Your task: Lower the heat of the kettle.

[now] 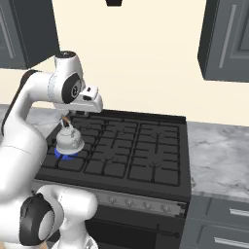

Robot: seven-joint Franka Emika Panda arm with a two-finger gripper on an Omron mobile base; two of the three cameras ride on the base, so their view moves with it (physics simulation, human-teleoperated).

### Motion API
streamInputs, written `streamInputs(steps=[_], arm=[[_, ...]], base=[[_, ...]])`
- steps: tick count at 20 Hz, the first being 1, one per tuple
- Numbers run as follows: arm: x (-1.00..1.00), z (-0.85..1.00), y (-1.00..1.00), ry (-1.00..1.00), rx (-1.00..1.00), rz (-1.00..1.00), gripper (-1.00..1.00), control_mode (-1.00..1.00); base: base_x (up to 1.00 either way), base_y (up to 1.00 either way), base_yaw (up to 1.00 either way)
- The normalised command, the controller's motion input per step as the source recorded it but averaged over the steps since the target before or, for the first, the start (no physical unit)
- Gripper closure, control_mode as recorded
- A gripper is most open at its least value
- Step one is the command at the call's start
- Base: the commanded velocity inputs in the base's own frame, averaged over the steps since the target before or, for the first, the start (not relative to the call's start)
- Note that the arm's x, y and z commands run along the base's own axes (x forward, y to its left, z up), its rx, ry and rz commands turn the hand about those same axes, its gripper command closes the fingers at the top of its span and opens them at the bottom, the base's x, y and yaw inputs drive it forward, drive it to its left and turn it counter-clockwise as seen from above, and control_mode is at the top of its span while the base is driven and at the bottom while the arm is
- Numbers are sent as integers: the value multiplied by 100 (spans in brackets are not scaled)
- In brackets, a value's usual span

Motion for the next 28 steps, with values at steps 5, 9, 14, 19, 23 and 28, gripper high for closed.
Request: streamInputs(steps=[5, 9, 14, 19, 23, 28], arm=[[-21, -1, 10, -3, -2, 1, -100, -100], [-36, -15, 70, 0, -15, 7, -100, -100], [-33, -25, 100, 1, -28, 12, -100, -100], [-22, -19, 80, 4, -25, 9, -100, -100], [-22, -45, 58, -4, -18, 3, -100, -100], [-27, -49, 64, -3, -34, 26, -100, -100]], base=[[0, 0, 0], [0, 0, 0], [0, 0, 0], [0, 0, 0], [0, 0, 0], [0, 0, 0]])
